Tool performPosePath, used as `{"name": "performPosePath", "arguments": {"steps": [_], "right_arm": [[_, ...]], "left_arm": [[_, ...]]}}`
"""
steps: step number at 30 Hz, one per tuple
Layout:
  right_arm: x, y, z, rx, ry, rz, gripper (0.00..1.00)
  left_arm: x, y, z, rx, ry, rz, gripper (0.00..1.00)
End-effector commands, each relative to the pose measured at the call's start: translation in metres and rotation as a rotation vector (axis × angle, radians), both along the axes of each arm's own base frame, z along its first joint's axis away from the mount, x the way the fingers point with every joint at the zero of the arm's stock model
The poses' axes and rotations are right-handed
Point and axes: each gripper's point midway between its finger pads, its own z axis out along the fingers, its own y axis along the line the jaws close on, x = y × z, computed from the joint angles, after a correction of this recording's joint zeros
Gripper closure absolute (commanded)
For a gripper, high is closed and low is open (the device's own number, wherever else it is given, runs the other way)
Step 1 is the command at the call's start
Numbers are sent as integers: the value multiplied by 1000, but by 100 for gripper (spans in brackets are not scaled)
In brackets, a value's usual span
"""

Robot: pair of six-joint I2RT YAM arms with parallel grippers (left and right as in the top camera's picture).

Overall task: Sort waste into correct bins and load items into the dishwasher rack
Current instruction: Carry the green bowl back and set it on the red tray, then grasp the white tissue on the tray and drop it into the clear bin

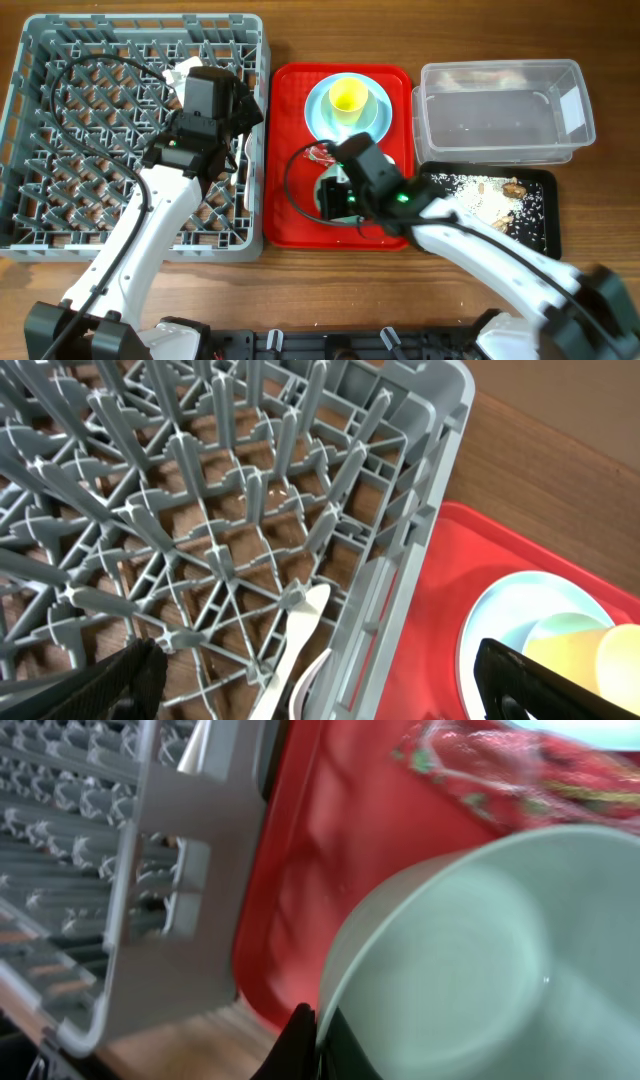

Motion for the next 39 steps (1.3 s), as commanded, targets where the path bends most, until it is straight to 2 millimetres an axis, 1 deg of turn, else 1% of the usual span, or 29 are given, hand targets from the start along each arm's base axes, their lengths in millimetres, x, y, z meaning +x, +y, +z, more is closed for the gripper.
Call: {"name": "performPosePath", "arguments": {"steps": [1, 2, 4, 5, 6, 8, 9, 12, 13, 15, 16, 17, 19, 20, 22, 24, 26, 27, 28, 33, 39], "right_arm": [[-10, 24, -22, 69, 101, 79, 96], [-10, 26, -30, 64, 115, 83, 96], [-10, 25, -34, 56, 124, 84, 92], [-10, 25, -34, 56, 124, 84, 84], [-11, 26, -34, 58, 126, 87, 79], [-16, 30, -31, 83, 142, 116, 73], [-19, 33, -24, 98, 134, 157, 65], [-19, 34, 8, 91, 103, 204, 59], [-15, 28, 25, 53, 63, 209, 57], [-1, 4, 51, -83, -18, 149, 57], [10, -14, 66, -171, -82, 98, 57], [21, -35, 79, -265, -143, 25, 54], [34, -68, 93, -389, -221, -84, 47], [39, -92, 93, -467, -225, -184, 46], [39, -117, 82, -541, -176, -287, 43], [42, -123, 65, -557, -131, -299, 43], [49, -130, 40, -590, -98, -308, 43], [53, -131, 26, -593, -81, -312, 43], [58, -127, 14, -582, -67, -310, 43], [75, -118, -11, -608, -85, -244, 42], [78, -134, -47, -688, -4, -256, 43]], "left_arm": [[0, 1, -1, -14, -3, 11, 0], [0, 1, 0, -14, -5, 11, 0], [0, 1, 0, -14, -5, 11, 0], [0, 1, 0, -14, -5, 11, 0], [0, 1, 0, -14, -5, 11, 0], [0, 1, 0, -14, -5, 11, 0], [0, 1, 0, -14, -5, 11, 0], [0, 1, 0, -14, -5, 11, 0], [0, 1, 0, -14, -5, 11, 0], [0, 1, 0, -14, -5, 11, 0], [0, 1, 0, -14, -5, 11, 0], [0, 1, 0, -14, -5, 11, 0], [0, 1, 0, -14, -5, 11, 0], [0, 1, 0, -14, -5, 11, 0], [0, 1, 0, -14, -5, 11, 0], [0, 1, 0, -14, -5, 11, 0], [0, 1, 0, -14, -5, 11, 0], [0, 1, -1, -14, -4, 11, 0], [0, 1, -1, -14, -4, 11, 0], [0, 1, -1, -14, -4, 11, 0], [0, 1, -1, -14, -4, 11, 0]]}}
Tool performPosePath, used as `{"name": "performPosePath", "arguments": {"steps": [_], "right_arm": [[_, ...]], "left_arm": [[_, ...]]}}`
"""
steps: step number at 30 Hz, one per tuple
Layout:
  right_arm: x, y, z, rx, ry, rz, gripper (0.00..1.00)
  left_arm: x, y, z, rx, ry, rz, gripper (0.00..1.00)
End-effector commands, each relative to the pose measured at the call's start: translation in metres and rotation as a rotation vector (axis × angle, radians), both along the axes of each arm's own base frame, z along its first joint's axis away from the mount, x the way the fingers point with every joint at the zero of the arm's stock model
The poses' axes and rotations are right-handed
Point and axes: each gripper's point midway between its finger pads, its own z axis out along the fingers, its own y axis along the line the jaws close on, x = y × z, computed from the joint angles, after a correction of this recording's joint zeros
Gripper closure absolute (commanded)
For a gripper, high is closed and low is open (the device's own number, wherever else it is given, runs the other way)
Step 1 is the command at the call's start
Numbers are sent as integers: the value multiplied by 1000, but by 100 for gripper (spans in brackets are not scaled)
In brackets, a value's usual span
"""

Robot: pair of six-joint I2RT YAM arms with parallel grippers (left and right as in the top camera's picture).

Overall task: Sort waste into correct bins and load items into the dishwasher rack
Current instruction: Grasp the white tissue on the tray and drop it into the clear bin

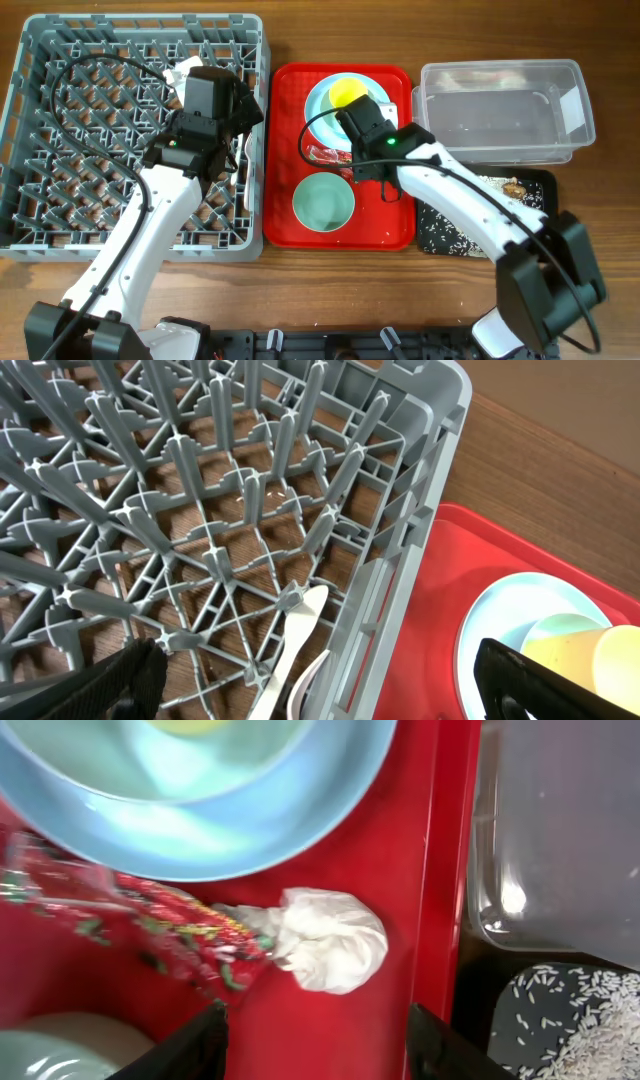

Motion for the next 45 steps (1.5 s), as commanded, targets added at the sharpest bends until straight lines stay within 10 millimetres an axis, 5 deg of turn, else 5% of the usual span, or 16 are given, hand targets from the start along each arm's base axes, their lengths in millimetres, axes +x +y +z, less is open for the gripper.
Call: {"name": "performPosePath", "arguments": {"steps": [1, 18, 23, 27, 32, 34, 38, 41, 45], "right_arm": [[2, -19, -23, -62, 50, -29, 43], [-6, -18, -58, -19, 86, -28, 44], [-7, -14, -56, 5, 94, -21, 86], [-3, -10, -25, 29, 69, -18, 96], [-5, -12, 63, 104, -70, -16, 96], [-6, -24, 97, 105, -171, -35, 96], [0, -95, 164, -76, -438, -214, 96], [5, -137, 168, -148, -455, -332, 95], [23, -183, 137, -125, -372, -450, 93]], "left_arm": [[-1, 1, -1, -13, 0, 10, 0], [-1, 1, -1, -13, 0, 10, 0], [-1, 1, -1, -13, 0, 11, 0], [-1, 1, -1, -14, 0, 10, 0], [-1, 1, -1, -14, 0, 10, 0], [-1, 1, -1, -14, 0, 10, 0], [-1, 1, -1, -14, 0, 10, 0], [-1, 1, -1, -13, 1, 10, 0], [-1, 1, -1, -13, 1, 10, 0]]}}
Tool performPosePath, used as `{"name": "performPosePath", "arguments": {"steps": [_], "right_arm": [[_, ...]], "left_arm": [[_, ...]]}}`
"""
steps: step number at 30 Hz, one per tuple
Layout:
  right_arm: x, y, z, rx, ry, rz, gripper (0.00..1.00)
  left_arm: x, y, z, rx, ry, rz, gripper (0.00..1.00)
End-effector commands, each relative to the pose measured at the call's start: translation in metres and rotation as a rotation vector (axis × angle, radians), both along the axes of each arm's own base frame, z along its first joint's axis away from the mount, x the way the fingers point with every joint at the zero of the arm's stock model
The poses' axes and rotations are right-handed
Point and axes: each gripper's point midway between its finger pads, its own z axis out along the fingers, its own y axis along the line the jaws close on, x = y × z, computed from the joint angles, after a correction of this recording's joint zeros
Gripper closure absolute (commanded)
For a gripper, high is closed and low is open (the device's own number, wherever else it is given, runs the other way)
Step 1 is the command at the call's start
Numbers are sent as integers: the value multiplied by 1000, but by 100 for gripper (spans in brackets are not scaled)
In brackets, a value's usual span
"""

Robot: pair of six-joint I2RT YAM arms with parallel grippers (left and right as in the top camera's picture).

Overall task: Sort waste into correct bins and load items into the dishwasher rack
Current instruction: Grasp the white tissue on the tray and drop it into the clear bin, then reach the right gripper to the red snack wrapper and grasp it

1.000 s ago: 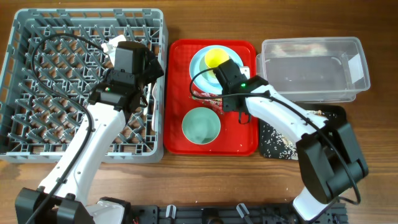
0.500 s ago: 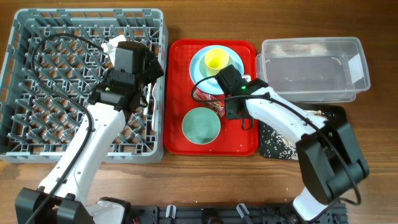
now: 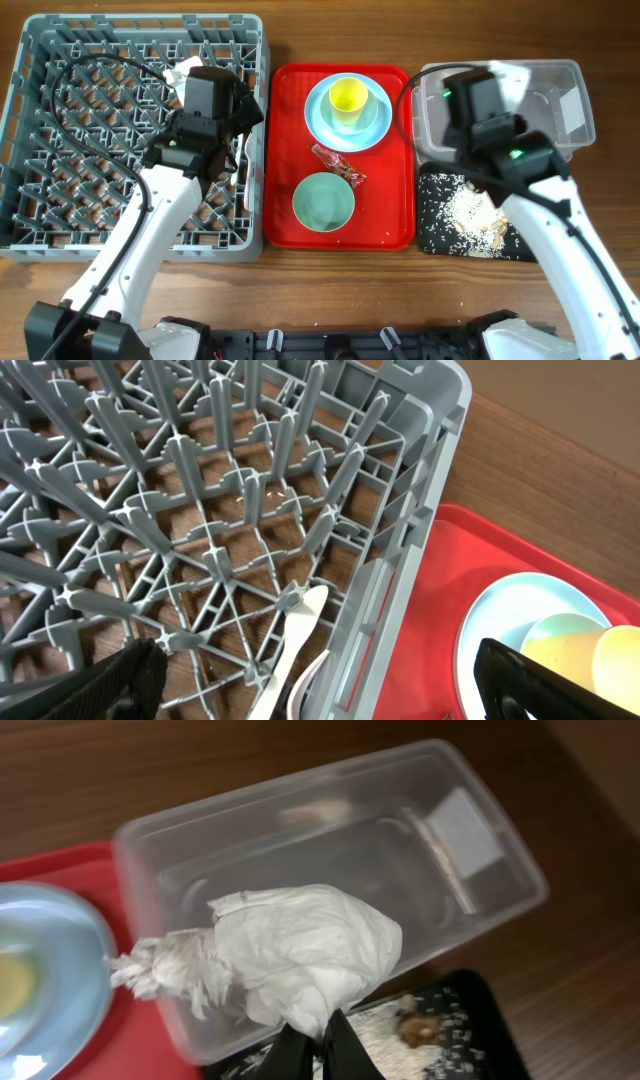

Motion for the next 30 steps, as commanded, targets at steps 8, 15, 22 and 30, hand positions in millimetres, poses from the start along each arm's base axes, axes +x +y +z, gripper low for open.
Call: {"name": "performPosePath", "arguments": {"steps": [8, 15, 22, 30], "right_arm": [[41, -40, -92, 178, 231, 69, 0], [31, -8, -27, 302, 101, 192, 0], [-20, 86, 21, 572, 69, 493, 27], [-56, 164, -95, 607, 346, 597, 34]], "left_arm": [[-1, 1, -1, -13, 0, 10, 0], [-1, -3, -2, -32, 5, -8, 0], [-1, -3, -2, -31, 5, -7, 0], [-1, -3, -2, -31, 5, -8, 0]]}}
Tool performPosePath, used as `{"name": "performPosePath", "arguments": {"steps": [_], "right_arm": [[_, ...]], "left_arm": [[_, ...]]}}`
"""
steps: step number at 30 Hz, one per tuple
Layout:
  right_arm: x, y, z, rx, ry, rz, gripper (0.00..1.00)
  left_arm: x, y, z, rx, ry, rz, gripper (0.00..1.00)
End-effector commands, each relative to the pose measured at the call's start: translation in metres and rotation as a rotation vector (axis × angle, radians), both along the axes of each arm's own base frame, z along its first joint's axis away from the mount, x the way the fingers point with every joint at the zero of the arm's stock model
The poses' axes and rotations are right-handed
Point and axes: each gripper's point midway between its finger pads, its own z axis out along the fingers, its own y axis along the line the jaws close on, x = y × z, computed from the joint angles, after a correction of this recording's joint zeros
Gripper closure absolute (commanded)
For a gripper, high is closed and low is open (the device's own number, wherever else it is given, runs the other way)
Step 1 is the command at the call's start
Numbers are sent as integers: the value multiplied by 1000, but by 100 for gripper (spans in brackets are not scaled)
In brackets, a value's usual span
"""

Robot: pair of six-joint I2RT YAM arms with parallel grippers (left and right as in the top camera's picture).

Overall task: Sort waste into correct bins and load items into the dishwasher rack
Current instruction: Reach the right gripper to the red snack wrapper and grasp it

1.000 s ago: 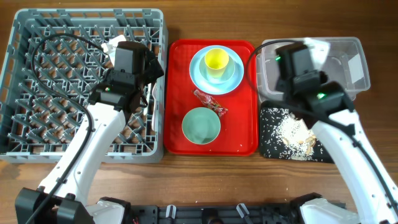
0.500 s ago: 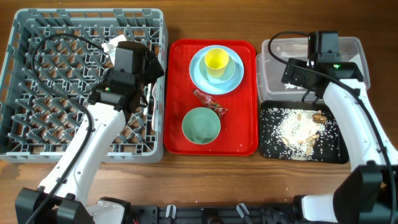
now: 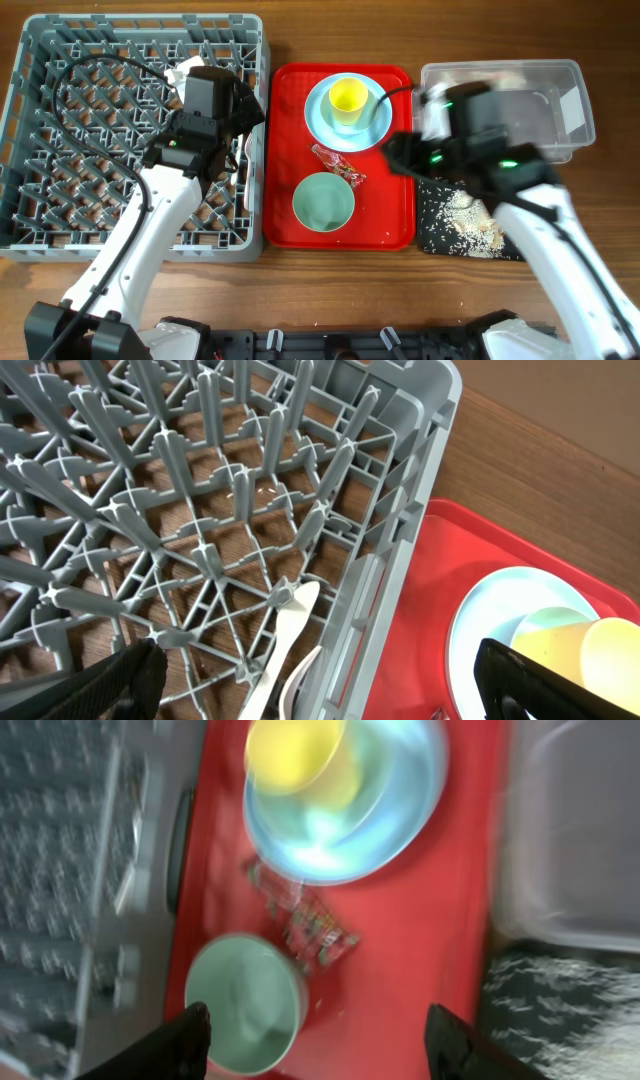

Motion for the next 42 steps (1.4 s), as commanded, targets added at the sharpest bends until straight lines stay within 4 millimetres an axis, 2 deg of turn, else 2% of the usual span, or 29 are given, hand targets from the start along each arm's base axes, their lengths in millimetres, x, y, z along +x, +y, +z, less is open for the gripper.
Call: {"name": "performPosePath", "arguments": {"steps": [1, 3, 4, 8, 13, 14, 17, 18, 20, 22, 23, 25, 27, 29, 30, 36, 42], "right_arm": [[-20, 25, -56, -14, 131, 65, 41], [-23, 31, -75, -38, 173, 84, 84], [-25, 32, -84, -48, 202, 78, 94], [-30, 37, -118, -75, 314, 17, 96], [-41, 72, -144, -77, 349, 65, 95], [-46, 87, -146, -68, 336, 108, 95], [-53, 113, -143, -54, 284, 184, 91], [-52, 117, -143, -60, 262, 198, 87], [-46, 111, -145, -104, 229, 175, 79], [-36, 98, -147, -173, 184, 130, 52], [-32, 94, -147, -192, 166, 118, 47], [-21, 91, -145, -234, 101, 160, 32], [-14, 82, -145, -296, 56, 160, 24], [-2, 65, -143, -389, 1, 110, 19], [1, 63, -142, -401, -11, 99, 18], [11, 70, -143, -377, -46, 82, 16], [12, 71, -169, -402, -14, 89, 13]], "left_arm": [[-1, 1, -2, -15, 4, 8, 0], [-1, 1, -2, -15, 4, 8, 0], [-1, 1, -2, -15, 3, 8, 0], [-1, 1, -2, -15, 3, 8, 0], [-1, 1, -2, -15, 3, 8, 0], [-1, 1, -2, -15, 3, 8, 0], [-1, 1, -2, -15, 3, 8, 0], [-1, 1, -2, -15, 3, 8, 0], [-1, 1, -2, -15, 4, 8, 0], [-1, 1, -2, -15, 3, 8, 0], [-1, 1, -2, -15, 3, 8, 0], [-1, 1, -2, -15, 3, 8, 0], [-1, 1, -2, -15, 3, 8, 0], [-1, 1, -2, -15, 3, 8, 0], [-1, 1, -2, -15, 3, 8, 0], [0, 0, -1, -16, -1, 8, 0], [0, 0, -1, -16, -1, 8, 0]]}}
